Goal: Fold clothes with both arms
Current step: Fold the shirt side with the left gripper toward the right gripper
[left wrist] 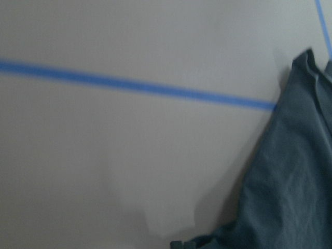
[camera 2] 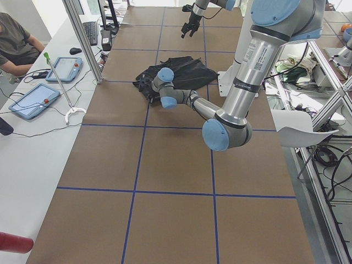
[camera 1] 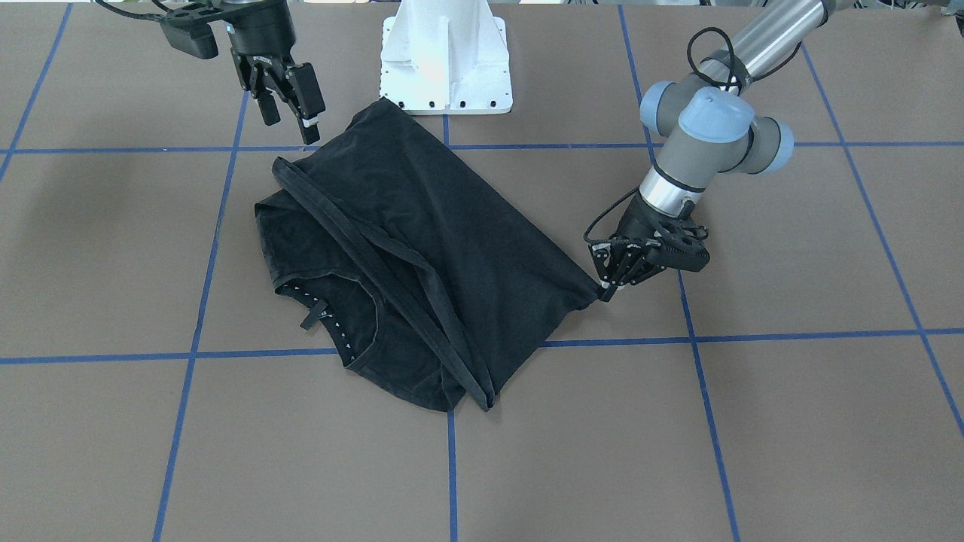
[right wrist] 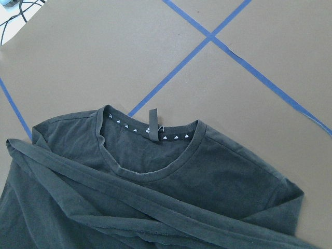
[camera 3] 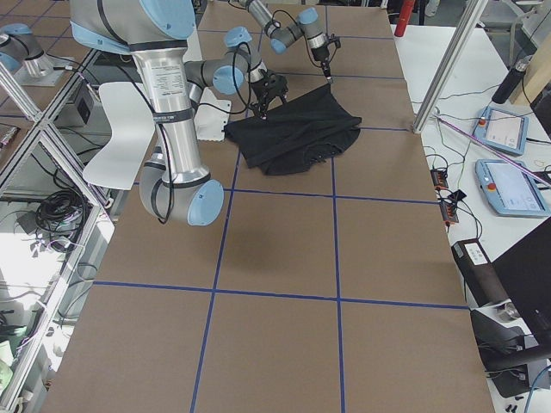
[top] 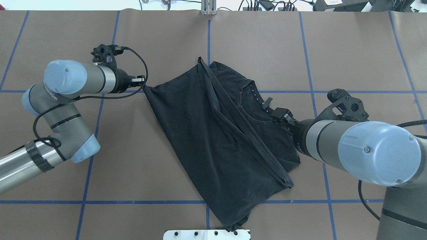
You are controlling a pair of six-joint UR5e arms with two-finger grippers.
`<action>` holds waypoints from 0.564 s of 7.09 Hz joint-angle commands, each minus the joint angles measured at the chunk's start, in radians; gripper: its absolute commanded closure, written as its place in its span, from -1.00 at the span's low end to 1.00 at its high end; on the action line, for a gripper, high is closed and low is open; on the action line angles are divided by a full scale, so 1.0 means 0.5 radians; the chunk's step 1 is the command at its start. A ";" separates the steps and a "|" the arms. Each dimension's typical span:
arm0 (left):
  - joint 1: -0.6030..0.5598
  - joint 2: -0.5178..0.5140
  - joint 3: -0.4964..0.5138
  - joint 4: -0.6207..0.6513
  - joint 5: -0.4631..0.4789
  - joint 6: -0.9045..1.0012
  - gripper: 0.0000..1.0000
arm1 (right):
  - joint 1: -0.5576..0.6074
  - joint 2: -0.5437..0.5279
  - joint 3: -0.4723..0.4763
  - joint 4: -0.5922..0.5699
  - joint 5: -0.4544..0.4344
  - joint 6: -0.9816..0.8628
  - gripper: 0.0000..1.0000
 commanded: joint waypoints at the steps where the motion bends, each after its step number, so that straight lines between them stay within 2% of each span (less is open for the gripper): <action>1: -0.164 -0.463 0.513 -0.015 0.006 0.157 1.00 | 0.005 -0.004 -0.008 0.000 -0.002 -0.002 -1.00; 2: -0.219 -0.614 0.731 -0.033 0.013 0.304 1.00 | 0.005 -0.001 -0.011 0.000 -0.002 0.004 -1.00; 4: -0.238 -0.991 1.291 -0.289 0.095 0.305 1.00 | 0.002 -0.001 -0.033 0.000 -0.002 0.007 -1.00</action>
